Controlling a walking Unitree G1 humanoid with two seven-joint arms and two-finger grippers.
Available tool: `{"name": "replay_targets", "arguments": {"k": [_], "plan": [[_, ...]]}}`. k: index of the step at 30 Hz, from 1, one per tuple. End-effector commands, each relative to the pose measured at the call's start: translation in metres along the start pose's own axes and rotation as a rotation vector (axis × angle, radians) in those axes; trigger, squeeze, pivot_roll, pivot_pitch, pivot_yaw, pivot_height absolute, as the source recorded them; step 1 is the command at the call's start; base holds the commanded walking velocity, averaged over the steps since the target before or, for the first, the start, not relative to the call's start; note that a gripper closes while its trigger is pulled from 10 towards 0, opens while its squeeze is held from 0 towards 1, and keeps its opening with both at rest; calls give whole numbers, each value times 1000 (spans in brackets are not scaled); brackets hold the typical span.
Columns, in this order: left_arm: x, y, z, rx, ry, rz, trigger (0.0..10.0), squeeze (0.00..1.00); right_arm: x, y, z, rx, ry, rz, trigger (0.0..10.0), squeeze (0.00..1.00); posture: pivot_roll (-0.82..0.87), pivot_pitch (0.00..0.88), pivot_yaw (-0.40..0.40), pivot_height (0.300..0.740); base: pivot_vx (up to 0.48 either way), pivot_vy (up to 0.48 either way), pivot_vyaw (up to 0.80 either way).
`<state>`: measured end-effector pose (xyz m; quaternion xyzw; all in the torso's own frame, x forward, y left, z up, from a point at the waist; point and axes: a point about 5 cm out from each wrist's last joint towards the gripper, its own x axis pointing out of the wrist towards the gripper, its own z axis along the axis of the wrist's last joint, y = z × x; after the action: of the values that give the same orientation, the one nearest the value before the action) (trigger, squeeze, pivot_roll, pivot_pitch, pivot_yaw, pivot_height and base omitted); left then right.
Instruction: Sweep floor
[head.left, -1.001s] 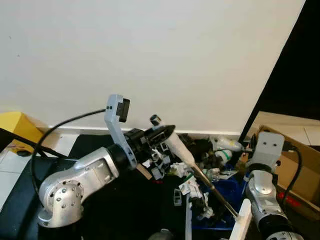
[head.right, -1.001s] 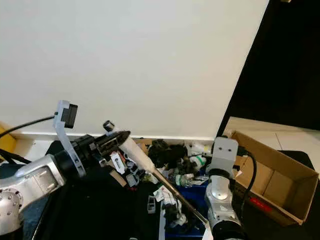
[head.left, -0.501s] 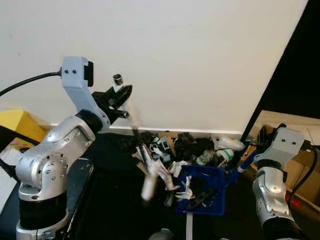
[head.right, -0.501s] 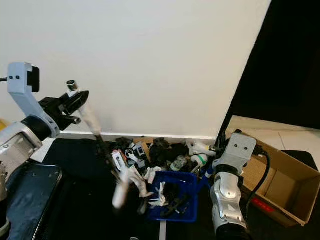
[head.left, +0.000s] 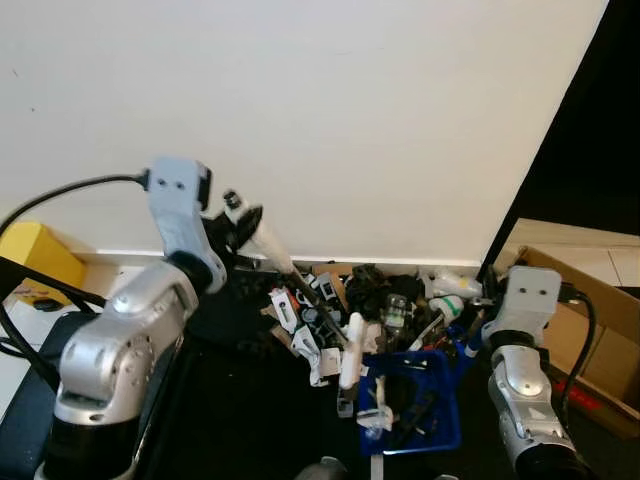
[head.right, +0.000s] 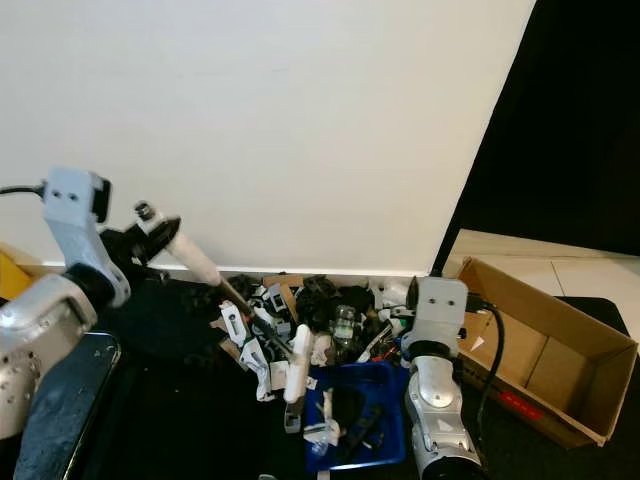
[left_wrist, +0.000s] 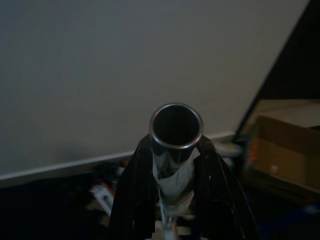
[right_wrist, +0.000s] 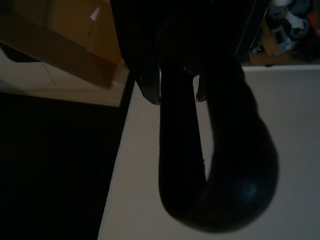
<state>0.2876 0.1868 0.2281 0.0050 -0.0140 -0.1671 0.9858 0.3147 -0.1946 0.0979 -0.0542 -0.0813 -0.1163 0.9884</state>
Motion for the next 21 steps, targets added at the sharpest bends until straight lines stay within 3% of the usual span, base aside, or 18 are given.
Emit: {"name": "replay_targets", "arguments": {"k": [1, 8, 10, 12, 13, 21], "plan": [[-2, 4, -5, 36, -4, 31, 10000, 0, -6, -1, -6, -9, 9, -16, 10000, 0, 133, 202, 139, 740, 0, 0, 0], [1, 12, -28, 35, 58, 50, 10000, 0, -8, -1, -14, -18, 38, -33, 10000, 0, 130, 200, 147, 740, 0, 0, 0], [0, 13, -52, 25, 107, 56, 10000, 0, -8, 2, -18, -8, 64, -44, 10000, 0, 132, 195, 145, 740, 0, 0, 0], [0, 13, -56, 19, 111, 58, 10000, 0, -9, 3, -19, -9, 68, -47, 10000, 0, 132, 195, 145, 740, 0, 0, 0], [1, 11, -70, 7, 131, 54, 10000, 0, -9, 3, -24, 19, 100, -69, 10000, 0, 131, 193, 142, 740, 0, 0, 0], [7, 7, -95, -49, 122, 79, 10000, 0, -8, 10, -30, 76, 142, -57, 10000, 0, 124, 187, 137, 740, 0, 0, 0]]}}
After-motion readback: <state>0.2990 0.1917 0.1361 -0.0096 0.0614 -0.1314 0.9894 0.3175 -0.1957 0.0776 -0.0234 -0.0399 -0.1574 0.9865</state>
